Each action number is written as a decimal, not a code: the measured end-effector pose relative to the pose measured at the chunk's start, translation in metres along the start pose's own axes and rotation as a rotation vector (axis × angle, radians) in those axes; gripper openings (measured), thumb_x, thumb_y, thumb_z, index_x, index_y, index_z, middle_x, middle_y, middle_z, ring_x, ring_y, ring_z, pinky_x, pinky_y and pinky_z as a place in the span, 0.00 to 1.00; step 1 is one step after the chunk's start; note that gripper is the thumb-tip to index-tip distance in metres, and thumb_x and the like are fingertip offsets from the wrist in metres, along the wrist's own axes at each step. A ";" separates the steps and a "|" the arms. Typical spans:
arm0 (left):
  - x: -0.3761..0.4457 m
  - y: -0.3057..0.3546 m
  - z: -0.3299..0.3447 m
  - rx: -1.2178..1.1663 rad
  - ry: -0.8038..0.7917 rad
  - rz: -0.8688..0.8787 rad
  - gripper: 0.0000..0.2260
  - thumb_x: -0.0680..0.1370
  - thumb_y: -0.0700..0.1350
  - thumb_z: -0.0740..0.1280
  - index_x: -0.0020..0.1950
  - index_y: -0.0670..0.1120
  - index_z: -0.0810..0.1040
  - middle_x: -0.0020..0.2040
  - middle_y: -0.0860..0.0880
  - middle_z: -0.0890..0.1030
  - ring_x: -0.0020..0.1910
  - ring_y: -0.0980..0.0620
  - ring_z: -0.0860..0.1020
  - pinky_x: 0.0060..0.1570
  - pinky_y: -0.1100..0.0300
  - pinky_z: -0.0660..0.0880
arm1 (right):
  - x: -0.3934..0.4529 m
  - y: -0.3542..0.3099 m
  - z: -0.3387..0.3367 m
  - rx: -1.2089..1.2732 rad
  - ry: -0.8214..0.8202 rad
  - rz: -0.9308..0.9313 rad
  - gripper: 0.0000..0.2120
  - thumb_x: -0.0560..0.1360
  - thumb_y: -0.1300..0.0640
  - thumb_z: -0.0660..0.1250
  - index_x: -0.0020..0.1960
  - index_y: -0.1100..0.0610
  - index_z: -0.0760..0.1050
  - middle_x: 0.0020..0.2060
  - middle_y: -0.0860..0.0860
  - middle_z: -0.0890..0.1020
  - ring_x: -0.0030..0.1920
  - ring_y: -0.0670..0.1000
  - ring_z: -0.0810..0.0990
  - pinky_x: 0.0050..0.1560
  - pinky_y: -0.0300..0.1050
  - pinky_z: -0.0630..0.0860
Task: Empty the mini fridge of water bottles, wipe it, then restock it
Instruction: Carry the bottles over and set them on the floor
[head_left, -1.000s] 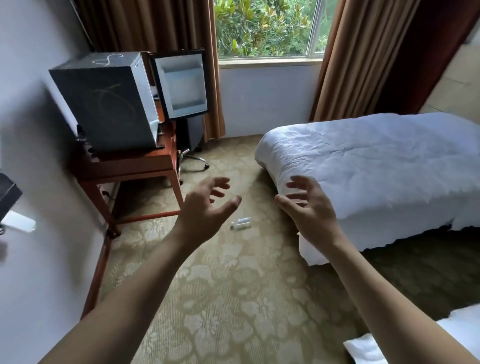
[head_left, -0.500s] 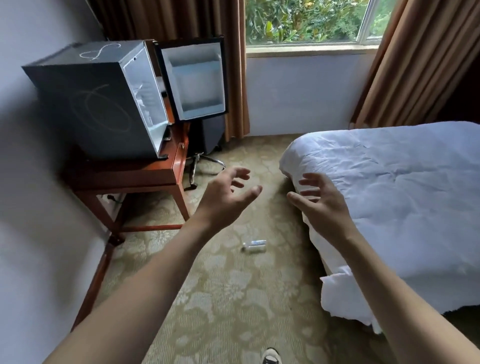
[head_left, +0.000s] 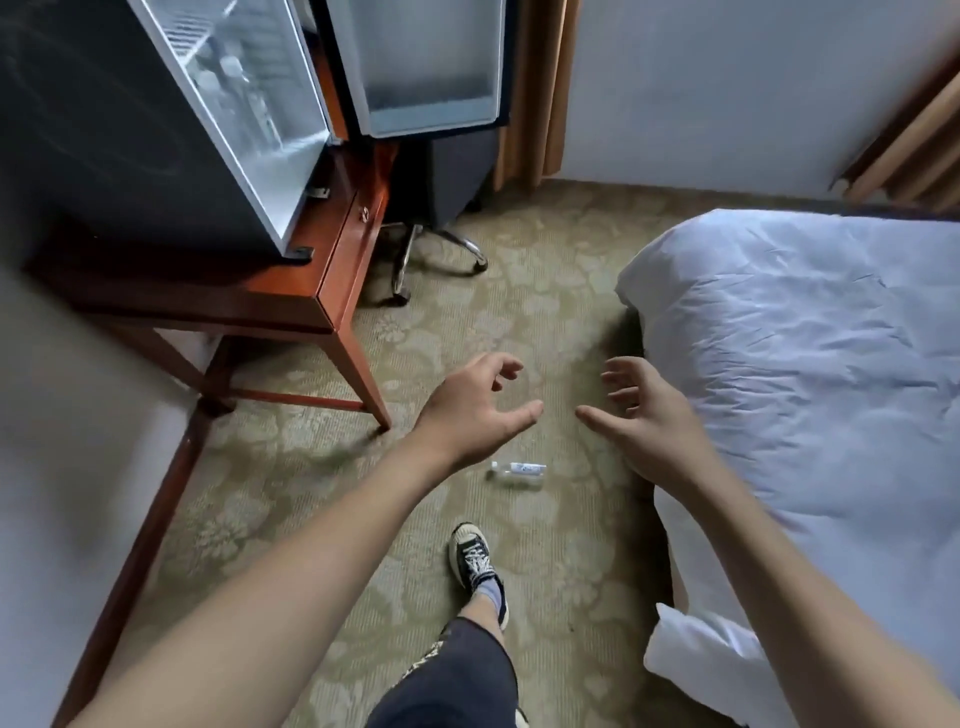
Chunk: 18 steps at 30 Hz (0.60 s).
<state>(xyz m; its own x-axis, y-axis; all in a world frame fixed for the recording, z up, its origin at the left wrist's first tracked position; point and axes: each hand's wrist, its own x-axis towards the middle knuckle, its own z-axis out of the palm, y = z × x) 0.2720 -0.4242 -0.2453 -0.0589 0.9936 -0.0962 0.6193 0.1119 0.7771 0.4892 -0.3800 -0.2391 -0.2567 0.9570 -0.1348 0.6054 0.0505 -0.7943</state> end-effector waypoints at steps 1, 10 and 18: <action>0.025 -0.013 0.010 0.005 -0.030 -0.024 0.22 0.74 0.59 0.72 0.65 0.54 0.75 0.57 0.59 0.76 0.54 0.59 0.75 0.51 0.61 0.73 | 0.023 0.014 0.006 -0.003 -0.010 0.027 0.29 0.69 0.47 0.78 0.66 0.51 0.72 0.55 0.44 0.78 0.52 0.40 0.77 0.49 0.39 0.73; 0.186 -0.176 0.149 0.081 -0.235 -0.312 0.24 0.74 0.60 0.70 0.66 0.52 0.74 0.61 0.55 0.76 0.59 0.54 0.75 0.57 0.54 0.74 | 0.187 0.188 0.091 0.057 -0.037 0.349 0.29 0.69 0.49 0.78 0.66 0.50 0.72 0.57 0.44 0.79 0.54 0.45 0.79 0.50 0.40 0.75; 0.248 -0.412 0.374 0.276 -0.374 -0.431 0.29 0.73 0.60 0.69 0.70 0.50 0.71 0.67 0.50 0.74 0.66 0.46 0.71 0.64 0.47 0.68 | 0.279 0.428 0.281 -0.167 -0.352 0.401 0.36 0.66 0.51 0.80 0.70 0.53 0.70 0.65 0.49 0.77 0.61 0.50 0.76 0.58 0.45 0.72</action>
<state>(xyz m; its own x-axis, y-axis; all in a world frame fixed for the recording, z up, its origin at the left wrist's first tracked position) 0.2948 -0.2287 -0.8215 -0.1015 0.7823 -0.6146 0.7832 0.4437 0.4355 0.4652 -0.1719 -0.7827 -0.2001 0.7589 -0.6196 0.8113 -0.2262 -0.5391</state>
